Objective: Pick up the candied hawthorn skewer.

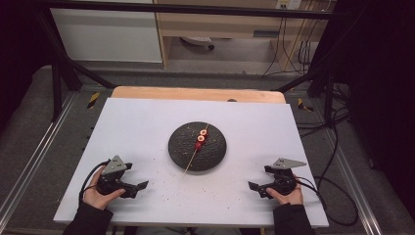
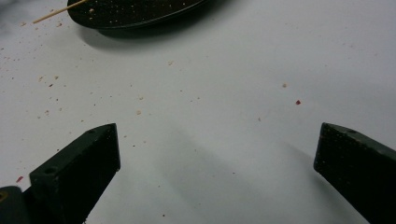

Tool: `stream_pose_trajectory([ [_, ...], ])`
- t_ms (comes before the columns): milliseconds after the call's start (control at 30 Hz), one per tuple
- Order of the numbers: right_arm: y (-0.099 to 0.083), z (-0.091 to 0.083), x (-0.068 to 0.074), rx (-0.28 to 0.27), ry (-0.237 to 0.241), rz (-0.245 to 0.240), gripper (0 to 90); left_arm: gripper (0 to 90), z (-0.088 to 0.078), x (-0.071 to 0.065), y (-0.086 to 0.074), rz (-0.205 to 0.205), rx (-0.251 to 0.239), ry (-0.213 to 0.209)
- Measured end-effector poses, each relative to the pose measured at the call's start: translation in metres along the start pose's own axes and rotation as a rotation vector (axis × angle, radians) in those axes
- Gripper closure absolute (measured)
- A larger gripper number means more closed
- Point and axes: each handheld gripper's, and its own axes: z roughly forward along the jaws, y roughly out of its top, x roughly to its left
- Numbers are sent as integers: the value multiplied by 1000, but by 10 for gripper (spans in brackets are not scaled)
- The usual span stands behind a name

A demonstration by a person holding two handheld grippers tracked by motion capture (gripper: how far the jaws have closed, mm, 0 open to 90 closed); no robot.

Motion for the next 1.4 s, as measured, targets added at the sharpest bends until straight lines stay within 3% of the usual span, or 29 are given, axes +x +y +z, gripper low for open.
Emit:
stream_pose_trajectory([
  [867,1,-1,1,-6,8,4,11,46,8,-16,13,0,5,7],
  [1400,1,-1,1,-1,3,1,7,50,15,-28,39,-17,0,24],
])
